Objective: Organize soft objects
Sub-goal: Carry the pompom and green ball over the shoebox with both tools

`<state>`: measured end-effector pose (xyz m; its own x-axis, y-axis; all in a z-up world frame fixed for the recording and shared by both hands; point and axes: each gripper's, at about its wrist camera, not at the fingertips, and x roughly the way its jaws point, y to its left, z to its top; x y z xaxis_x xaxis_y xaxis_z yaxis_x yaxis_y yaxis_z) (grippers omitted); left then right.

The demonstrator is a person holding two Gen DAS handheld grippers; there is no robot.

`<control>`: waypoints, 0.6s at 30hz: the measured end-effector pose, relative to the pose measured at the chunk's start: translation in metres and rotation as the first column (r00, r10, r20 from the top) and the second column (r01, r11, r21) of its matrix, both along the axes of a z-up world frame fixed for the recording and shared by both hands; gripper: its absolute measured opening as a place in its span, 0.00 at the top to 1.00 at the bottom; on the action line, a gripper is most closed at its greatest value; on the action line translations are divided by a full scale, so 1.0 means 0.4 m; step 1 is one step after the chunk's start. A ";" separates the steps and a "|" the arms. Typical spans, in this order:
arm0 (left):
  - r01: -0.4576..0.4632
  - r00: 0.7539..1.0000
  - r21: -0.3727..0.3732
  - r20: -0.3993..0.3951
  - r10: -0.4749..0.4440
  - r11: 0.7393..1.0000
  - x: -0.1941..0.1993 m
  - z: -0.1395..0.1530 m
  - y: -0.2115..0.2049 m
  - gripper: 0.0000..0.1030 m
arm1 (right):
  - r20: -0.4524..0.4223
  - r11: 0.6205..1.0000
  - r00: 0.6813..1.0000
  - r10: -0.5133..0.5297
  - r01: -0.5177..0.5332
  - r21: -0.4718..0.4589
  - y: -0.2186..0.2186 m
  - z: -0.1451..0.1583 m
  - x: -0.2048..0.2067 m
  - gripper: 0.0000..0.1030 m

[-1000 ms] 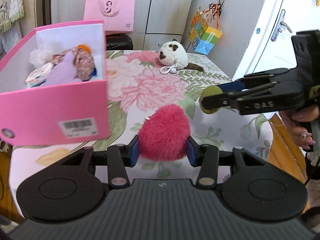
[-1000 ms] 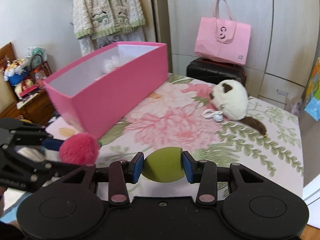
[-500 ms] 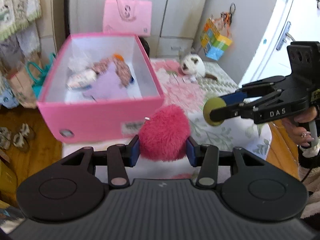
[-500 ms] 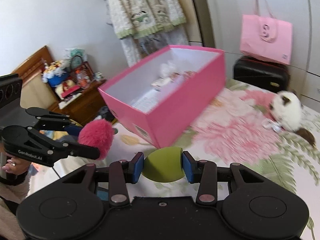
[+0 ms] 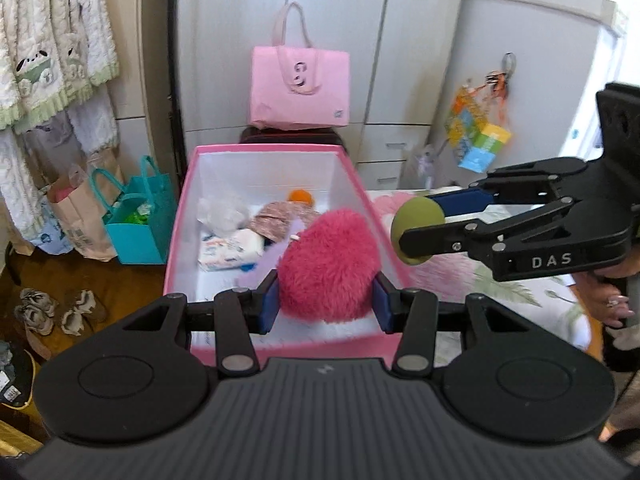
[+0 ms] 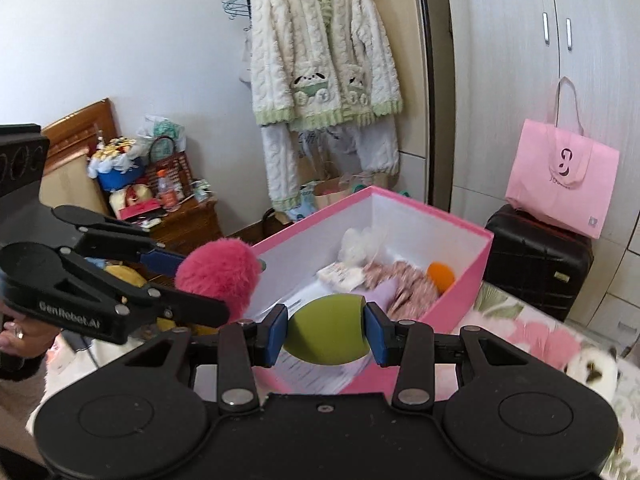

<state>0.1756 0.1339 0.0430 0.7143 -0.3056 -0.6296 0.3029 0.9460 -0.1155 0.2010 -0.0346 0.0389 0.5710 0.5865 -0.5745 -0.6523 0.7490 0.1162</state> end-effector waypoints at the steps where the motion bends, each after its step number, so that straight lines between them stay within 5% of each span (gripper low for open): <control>1: -0.014 1.000 0.007 -0.010 0.014 1.000 0.025 -0.011 0.002 0.56 | -0.004 1.000 1.000 0.000 0.000 -0.008 0.009 -0.006 0.021 0.55; 10: -0.119 0.992 0.163 -0.033 0.125 0.979 0.212 -0.100 0.000 0.56 | 0.025 0.989 1.000 0.017 -0.013 -0.146 0.072 -0.071 0.184 0.54; 18: -0.130 0.979 0.205 -0.128 0.158 0.970 0.292 -0.171 -0.004 0.53 | -0.002 0.969 0.997 0.071 -0.070 -0.236 0.107 -0.125 0.280 0.53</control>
<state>0.2925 0.1324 -0.0253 0.6403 -0.0678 -0.7652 0.1555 0.9869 0.0427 0.3132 0.0081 -0.0109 0.5370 0.4737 -0.6981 -0.7047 0.7068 -0.0624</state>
